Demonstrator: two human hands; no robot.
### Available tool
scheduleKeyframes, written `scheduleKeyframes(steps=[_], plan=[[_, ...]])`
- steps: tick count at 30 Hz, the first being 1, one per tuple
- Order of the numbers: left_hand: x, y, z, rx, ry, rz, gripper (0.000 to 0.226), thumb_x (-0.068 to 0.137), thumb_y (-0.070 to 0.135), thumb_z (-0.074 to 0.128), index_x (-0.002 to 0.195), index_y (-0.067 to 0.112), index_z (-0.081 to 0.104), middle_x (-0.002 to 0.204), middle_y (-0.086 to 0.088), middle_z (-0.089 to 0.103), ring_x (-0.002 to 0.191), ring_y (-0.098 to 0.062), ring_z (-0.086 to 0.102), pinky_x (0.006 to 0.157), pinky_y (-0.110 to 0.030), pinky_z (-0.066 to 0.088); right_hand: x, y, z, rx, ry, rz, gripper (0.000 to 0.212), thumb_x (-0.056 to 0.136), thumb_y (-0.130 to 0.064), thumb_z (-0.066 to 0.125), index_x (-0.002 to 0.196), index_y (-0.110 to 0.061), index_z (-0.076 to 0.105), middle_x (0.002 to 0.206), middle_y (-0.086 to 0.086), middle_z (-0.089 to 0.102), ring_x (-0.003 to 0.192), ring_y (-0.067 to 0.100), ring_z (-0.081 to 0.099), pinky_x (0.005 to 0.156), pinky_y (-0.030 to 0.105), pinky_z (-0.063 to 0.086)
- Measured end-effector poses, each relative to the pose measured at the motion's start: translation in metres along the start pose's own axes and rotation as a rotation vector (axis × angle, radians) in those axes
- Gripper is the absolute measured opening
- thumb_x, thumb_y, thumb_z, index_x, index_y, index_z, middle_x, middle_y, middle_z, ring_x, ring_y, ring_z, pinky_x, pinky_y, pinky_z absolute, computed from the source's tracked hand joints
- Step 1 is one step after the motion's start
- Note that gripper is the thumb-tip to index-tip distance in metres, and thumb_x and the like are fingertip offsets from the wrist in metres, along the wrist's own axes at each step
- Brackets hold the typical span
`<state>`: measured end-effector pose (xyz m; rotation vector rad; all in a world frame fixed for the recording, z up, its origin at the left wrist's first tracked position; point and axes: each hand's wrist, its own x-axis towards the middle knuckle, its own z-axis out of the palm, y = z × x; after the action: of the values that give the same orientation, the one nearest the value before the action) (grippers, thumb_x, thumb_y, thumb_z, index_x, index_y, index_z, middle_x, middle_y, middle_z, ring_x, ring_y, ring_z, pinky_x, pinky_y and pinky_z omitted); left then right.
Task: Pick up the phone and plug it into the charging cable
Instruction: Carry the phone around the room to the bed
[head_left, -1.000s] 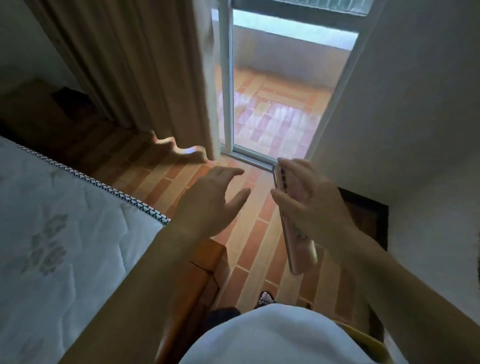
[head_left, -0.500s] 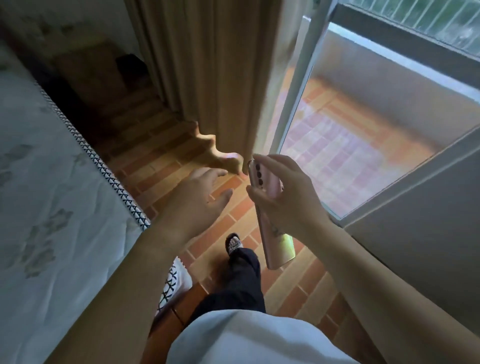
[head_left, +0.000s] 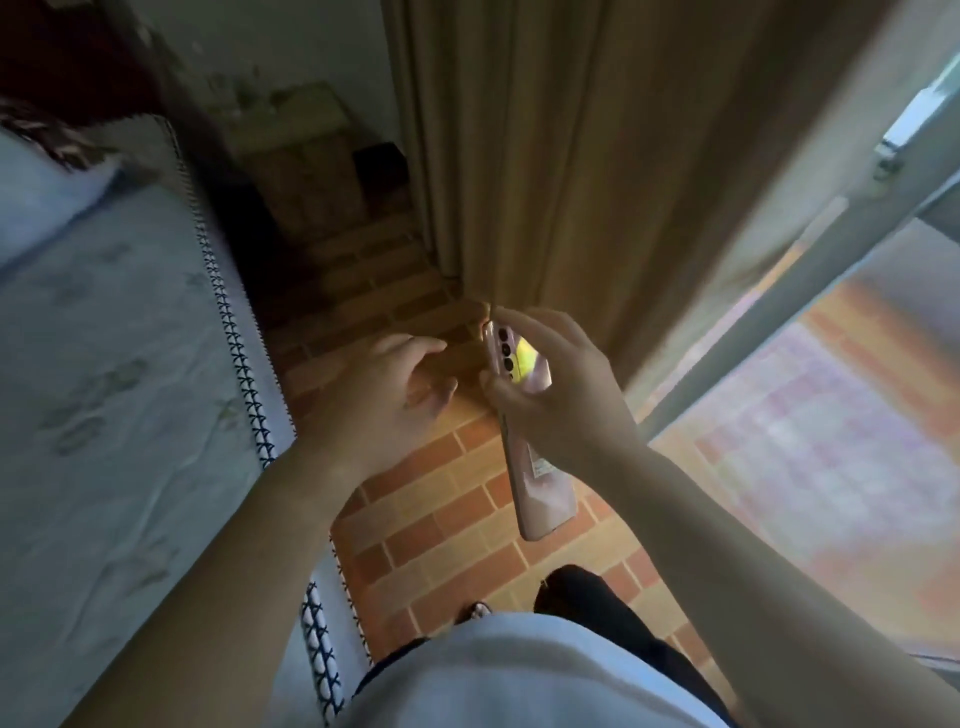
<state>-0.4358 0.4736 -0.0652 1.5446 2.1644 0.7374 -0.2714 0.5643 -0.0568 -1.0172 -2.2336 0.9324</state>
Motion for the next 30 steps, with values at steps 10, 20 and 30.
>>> scheduleKeyframes(steps=[10,20,30], plan=[[0.185,-0.049,-0.037,0.091,0.120,-0.078,0.044,0.083,0.047,0.051,0.125,0.036,0.044,0.131,0.006,0.049,0.103,-0.011,0.053,0.075,-0.030,0.048,0.223,0.032,0.016,0.061,-0.086,-0.171,0.049,0.079,-0.032,0.064,0.126,-0.030,0.051,0.129,-0.005,0.050,0.108,0.003,0.048,0.076,0.002,0.035],[0.366,-0.086,-0.092,0.114,0.209,-0.203,0.050,0.084,0.051,0.047,0.128,0.029,0.045,0.130,-0.001,0.050,0.109,-0.019,0.054,0.087,-0.044,0.050,0.440,0.044,0.036,0.146,-0.169,-0.227,0.050,0.077,-0.036,0.066,0.125,-0.032,0.053,0.121,-0.017,0.046,0.107,-0.016,0.041,0.083,-0.002,0.028],[0.483,-0.198,-0.174,0.177,0.275,-0.330,0.049,0.086,0.045,0.049,0.131,0.025,0.046,0.138,-0.003,0.045,0.114,-0.020,0.052,0.090,-0.035,0.046,0.618,0.014,0.144,0.181,-0.307,-0.266,0.052,0.077,-0.043,0.063,0.126,-0.041,0.046,0.126,-0.022,0.041,0.110,-0.011,0.042,0.081,0.005,0.036]])
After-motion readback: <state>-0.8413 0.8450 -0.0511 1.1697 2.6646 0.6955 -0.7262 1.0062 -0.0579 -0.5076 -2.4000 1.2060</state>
